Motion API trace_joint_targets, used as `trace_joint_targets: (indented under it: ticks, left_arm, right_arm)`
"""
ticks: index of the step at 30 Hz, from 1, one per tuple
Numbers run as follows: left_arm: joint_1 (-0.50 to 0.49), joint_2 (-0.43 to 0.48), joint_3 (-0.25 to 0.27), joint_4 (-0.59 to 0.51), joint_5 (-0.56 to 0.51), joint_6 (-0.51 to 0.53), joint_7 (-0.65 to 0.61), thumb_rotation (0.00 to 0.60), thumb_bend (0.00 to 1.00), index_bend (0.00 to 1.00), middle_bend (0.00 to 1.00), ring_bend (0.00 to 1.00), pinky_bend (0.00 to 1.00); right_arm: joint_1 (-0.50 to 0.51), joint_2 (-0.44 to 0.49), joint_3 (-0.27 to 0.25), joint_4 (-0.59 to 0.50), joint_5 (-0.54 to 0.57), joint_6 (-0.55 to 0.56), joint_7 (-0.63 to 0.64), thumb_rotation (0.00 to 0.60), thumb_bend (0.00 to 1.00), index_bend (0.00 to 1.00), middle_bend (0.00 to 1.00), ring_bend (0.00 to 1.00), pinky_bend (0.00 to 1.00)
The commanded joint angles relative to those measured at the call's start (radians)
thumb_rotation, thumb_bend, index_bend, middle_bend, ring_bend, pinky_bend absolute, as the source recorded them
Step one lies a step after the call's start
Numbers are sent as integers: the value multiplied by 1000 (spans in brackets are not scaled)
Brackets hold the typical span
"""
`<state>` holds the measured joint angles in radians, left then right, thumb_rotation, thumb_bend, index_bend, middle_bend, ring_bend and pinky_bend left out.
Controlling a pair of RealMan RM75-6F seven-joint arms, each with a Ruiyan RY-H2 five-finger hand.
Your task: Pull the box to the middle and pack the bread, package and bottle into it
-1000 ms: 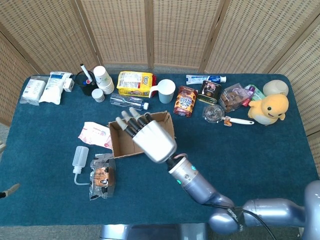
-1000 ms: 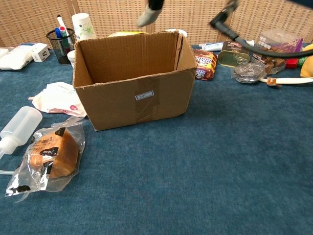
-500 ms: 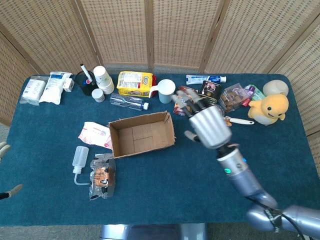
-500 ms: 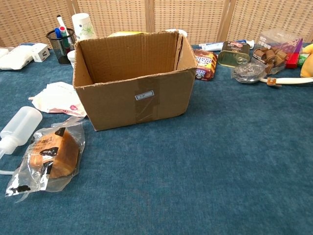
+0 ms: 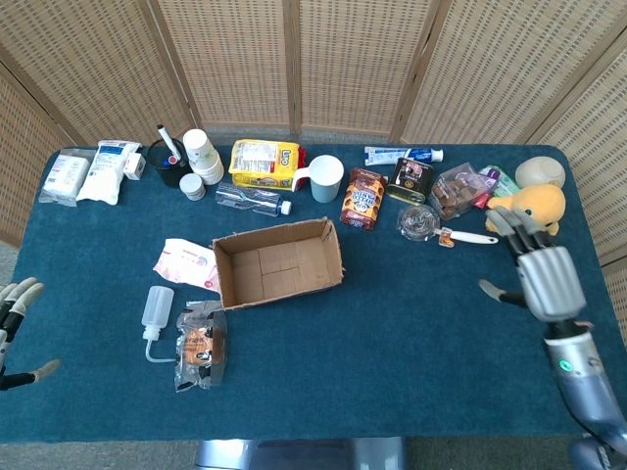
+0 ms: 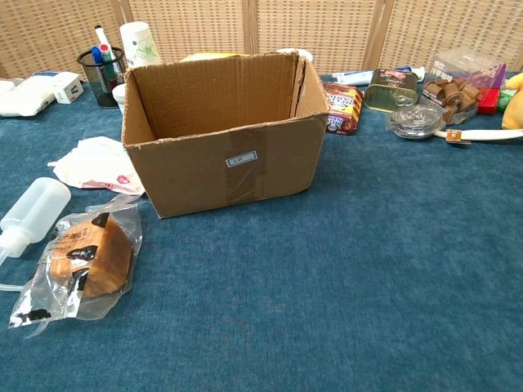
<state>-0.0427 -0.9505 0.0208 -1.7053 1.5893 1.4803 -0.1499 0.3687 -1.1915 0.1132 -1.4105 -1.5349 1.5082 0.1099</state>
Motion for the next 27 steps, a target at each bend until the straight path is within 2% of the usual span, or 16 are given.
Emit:
trace_joint_targets:
  ticks: [1,5,10,20,27]
  left_arm:
    - [-33,-13,-4,18,28,-25,-7,600,89,0,0,0,91]
    - [-74,-36,-2,77,103,-34,-51,600,83,0,0,0,109]
    - [-131,-46,-9,86,151,-75,-20,600,71,0,0,0,119]
    - [-232,-26,9,-69,172,-271,246,600,71,0,0,0,120]
    - [-298,-61,1,-113,135,-410,420,600,71,0,0,0,121]
  right_arm:
    - [-76,-31,-49,97,-20,61,99,600,0,88,113,102,354]
    - [-124,-57,-62,156,-17,102,166,600,0,88,113,102,347]
    - [-178,-71,-75,186,-11,139,228,600,0,92,113,102,343]
    - [-231,-72,-80,205,-25,179,281,600,0,95,113,103,341]
    - [-242,-76,-67,227,-21,178,289,600,0,95,112,102,325]
